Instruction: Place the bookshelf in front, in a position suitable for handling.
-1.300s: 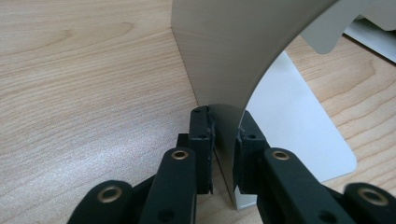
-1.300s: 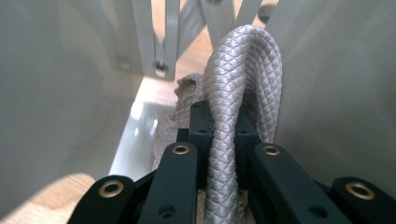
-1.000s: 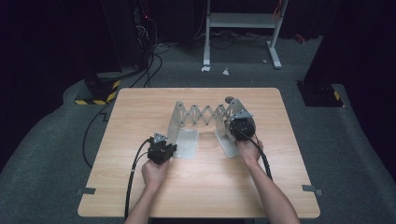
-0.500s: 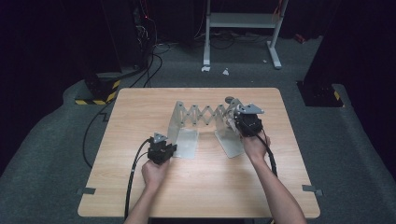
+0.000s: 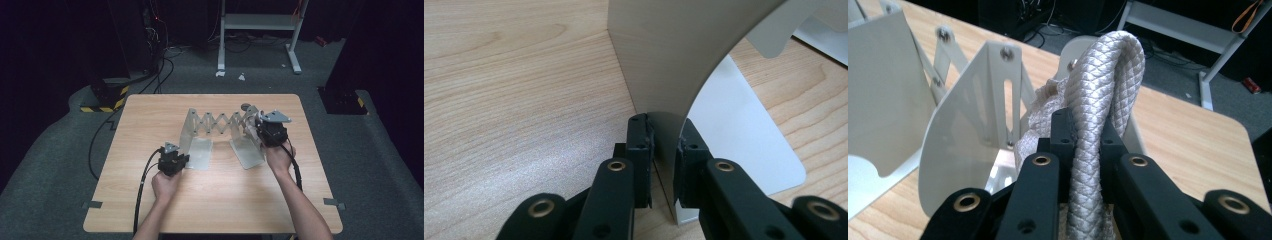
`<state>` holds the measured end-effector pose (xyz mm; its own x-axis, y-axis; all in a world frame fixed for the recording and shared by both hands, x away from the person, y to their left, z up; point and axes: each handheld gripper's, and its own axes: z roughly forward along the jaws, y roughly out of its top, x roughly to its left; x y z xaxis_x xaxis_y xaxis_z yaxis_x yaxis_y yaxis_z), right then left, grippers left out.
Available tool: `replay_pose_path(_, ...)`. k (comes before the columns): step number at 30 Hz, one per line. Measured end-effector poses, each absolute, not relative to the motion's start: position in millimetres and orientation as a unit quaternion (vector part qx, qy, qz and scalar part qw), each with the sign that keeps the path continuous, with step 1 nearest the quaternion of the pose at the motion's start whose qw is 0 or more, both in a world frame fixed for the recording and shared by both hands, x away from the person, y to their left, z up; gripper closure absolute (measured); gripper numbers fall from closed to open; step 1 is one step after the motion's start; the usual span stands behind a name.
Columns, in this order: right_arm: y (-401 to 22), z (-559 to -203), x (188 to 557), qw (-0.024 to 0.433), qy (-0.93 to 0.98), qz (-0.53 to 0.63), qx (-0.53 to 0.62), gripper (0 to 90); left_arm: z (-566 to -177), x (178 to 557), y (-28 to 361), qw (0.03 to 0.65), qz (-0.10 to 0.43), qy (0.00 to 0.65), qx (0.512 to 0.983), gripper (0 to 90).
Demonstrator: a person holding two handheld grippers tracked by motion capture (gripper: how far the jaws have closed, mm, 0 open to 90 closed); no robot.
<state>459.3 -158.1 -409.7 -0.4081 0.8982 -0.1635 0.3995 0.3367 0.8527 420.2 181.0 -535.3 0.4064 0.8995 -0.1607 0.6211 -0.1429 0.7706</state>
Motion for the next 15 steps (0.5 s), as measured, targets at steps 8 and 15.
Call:
replay_pose_path(8,-160,-426,452,0.326,0.751,0.378,0.433,83.8,-535,420,181,0.402,0.173,0.516,0.736,79.9)
replay_pose_path(15,-164,-438,446,0.324,0.752,0.376,0.434,83.8,-535,420,181,0.402,0.174,0.516,0.736,79.9)
